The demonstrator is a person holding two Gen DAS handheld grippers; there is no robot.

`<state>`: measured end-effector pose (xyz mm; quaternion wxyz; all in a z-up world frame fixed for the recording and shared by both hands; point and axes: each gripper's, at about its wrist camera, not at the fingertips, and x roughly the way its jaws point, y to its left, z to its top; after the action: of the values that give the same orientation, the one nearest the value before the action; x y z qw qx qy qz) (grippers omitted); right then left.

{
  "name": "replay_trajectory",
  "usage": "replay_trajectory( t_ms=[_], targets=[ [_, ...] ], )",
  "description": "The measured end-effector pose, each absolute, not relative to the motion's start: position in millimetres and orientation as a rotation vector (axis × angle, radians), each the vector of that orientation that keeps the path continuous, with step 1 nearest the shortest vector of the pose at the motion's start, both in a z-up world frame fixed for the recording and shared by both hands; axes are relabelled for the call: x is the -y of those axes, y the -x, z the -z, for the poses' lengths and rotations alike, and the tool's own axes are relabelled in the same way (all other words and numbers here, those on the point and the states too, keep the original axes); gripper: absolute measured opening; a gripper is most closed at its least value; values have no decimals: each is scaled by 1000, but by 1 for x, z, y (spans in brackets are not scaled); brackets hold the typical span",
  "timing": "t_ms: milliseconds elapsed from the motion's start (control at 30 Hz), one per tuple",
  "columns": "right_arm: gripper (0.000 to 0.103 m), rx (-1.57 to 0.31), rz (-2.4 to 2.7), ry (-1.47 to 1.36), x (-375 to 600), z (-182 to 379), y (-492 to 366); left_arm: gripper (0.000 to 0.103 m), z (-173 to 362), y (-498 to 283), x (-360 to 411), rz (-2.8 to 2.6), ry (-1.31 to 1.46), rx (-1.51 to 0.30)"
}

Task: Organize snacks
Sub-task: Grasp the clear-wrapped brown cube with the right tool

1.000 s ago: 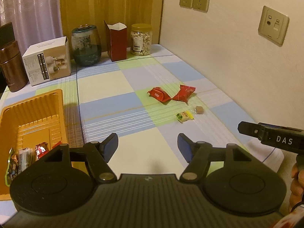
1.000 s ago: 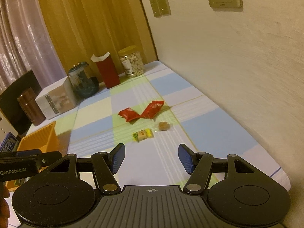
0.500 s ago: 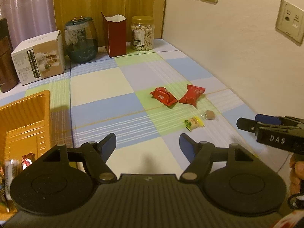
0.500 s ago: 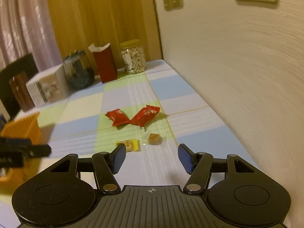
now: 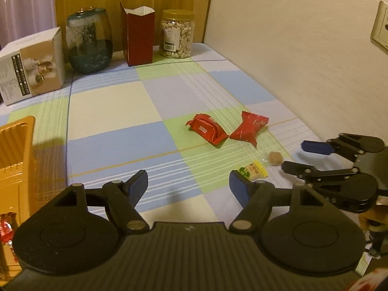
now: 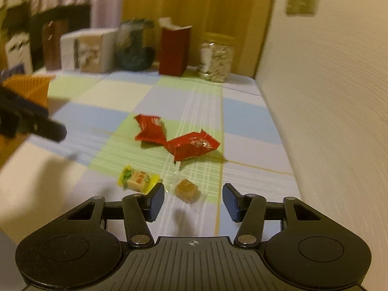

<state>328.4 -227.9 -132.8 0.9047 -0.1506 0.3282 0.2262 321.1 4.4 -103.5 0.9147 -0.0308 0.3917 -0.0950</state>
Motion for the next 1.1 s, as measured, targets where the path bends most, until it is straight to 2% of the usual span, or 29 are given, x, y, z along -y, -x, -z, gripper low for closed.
replay_trajectory(
  t_ms=[167, 567, 667, 900, 1000, 1100],
  targets=[
    [45, -700, -513, 360, 226, 150, -347, 71, 111, -328, -6, 199, 69, -815],
    [30, -708, -556, 249, 229, 156, -365, 71, 125, -341, -3, 201, 70, -832],
    [22, -722, -517, 191, 229, 151, -363, 71, 127, -345, 0, 203, 72, -832],
    [21, -713, -449, 95, 229, 140, -369, 71, 131, -363, 5, 210, 114, -820],
    [21, -704, -431, 65, 230, 136, -373, 68, 132, -375, 9, 212, 138, -813],
    [21, -706, -409, 39, 233, 132, -376, 55, 135, -390, 13, 222, 180, -822]
  ],
)
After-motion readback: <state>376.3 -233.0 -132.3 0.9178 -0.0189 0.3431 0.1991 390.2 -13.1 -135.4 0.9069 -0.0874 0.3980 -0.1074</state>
